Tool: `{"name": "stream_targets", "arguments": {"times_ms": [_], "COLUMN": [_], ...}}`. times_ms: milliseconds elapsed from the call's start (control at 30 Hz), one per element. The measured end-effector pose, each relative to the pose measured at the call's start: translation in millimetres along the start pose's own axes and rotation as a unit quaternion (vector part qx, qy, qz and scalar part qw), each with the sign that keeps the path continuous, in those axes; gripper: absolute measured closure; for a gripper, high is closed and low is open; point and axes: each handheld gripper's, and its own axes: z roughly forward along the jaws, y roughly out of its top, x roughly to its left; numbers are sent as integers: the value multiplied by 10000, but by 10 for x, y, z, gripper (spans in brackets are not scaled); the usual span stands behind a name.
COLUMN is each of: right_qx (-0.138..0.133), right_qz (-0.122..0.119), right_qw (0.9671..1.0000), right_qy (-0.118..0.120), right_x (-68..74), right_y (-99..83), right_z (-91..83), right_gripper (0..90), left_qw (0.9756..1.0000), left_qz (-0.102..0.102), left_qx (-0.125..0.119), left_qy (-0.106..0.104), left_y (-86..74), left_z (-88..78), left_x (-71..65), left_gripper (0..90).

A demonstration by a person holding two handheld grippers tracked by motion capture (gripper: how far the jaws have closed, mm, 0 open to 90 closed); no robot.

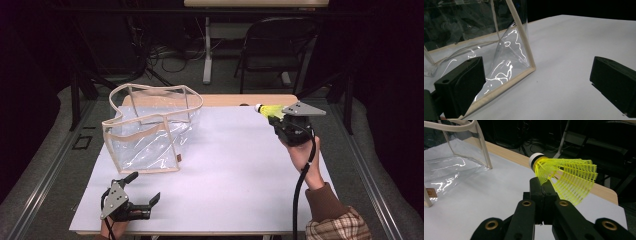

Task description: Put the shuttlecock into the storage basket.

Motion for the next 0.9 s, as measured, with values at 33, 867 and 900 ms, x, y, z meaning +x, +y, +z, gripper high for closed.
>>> {"name": "stream_targets", "arguments": {"times_ms": [33, 867, 900], "right_qx": [0, -173, -172], "right_qz": [10, -239, -245], "right_qw": [10000, 9994, 9994], "right_qy": [1, 164, 174], "right_x": [0, 126, 133], "right_y": [8, 350, 358], "right_z": [2, 158, 166], "right_gripper": [900, 900, 900], "left_qw": [10000, 10000, 10000], "left_qz": [0, -6, -4], "left_qx": [-1, -3, -4], "left_qy": [0, -8, -10], "left_y": [1, -1, -1], "left_z": [-1, -1, -1], "left_x": [-1, 4, 4], "left_gripper": [1, 1, 1]}}
